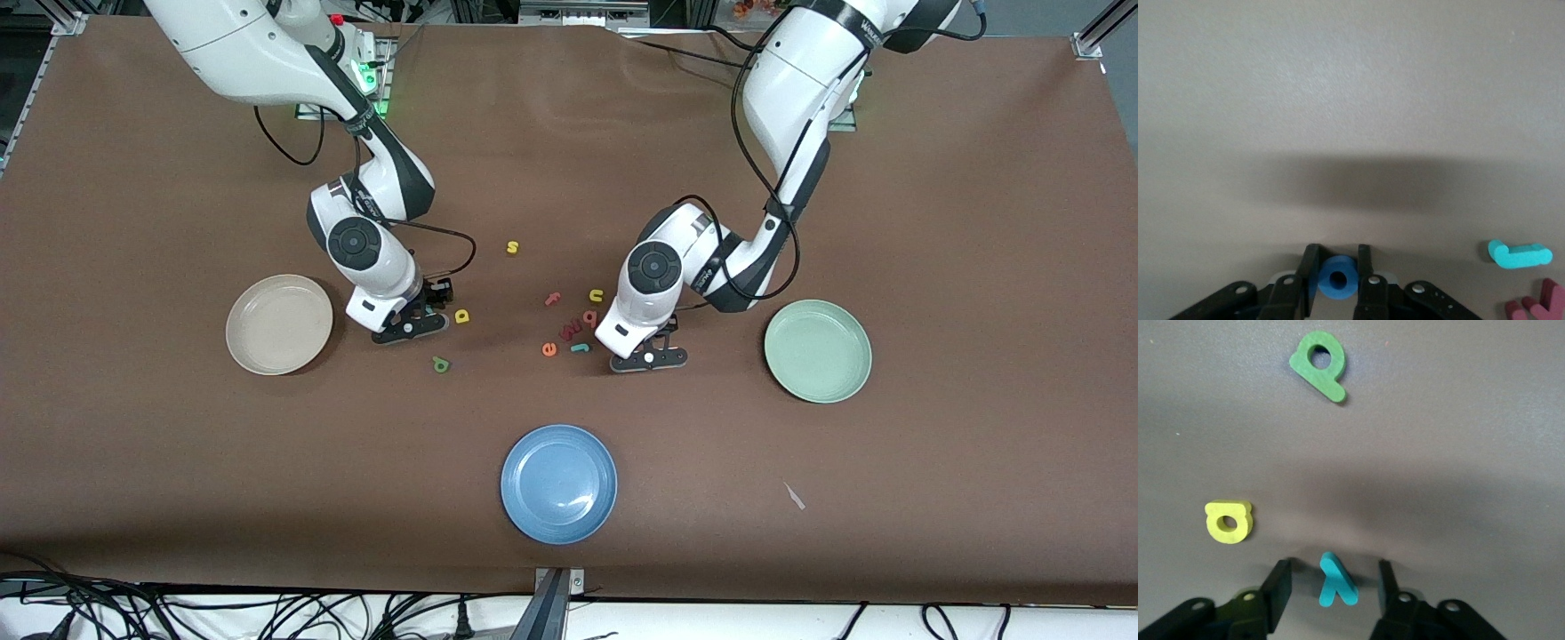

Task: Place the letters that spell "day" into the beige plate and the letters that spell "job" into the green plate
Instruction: 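Drop the y on the white plate while the left gripper drops o on green plate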

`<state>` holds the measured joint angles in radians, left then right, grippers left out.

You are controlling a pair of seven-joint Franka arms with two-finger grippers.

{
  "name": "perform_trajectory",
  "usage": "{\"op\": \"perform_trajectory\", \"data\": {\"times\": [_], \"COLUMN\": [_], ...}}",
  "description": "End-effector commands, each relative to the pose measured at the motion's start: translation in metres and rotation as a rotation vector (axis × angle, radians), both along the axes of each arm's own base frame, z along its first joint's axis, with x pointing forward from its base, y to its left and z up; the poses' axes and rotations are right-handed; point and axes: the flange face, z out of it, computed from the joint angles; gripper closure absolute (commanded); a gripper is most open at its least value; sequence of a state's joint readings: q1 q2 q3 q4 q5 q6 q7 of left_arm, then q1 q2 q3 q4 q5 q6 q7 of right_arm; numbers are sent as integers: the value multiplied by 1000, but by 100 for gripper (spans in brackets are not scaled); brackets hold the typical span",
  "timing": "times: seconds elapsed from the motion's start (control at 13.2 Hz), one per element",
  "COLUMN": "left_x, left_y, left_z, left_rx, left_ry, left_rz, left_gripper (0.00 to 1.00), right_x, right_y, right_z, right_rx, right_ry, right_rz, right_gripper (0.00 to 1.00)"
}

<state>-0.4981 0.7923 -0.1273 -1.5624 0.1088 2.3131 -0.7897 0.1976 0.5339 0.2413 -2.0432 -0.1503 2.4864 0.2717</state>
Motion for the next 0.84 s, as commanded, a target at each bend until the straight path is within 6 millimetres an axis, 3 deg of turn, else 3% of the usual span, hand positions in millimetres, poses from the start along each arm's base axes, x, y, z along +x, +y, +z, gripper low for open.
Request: {"op": "perform_trajectory", "data": {"times": [0.0, 0.38, 0.61, 0.76], "left_x": [13, 47, 69, 83], "left_y": [14, 98, 176, 226], "left_z": [25, 90, 120, 129], "left_rx": [24, 62, 55, 22], "left_ry": [-25, 69, 134, 139], "left_rz": [-38, -244, -429, -516], "left_gripper": [100, 98, 98, 98], "right_x": [2, 3, 2, 7], "right_y": [0, -2, -2, -2], "right_z": [-3, -3, -4, 0], "right_rx": [-6, -7, -10, -5], "right_ry": [-11, -10, -8, -11], "right_rz": [-3, -7, -18, -20], "right_gripper": [48, 67, 76, 81]}}
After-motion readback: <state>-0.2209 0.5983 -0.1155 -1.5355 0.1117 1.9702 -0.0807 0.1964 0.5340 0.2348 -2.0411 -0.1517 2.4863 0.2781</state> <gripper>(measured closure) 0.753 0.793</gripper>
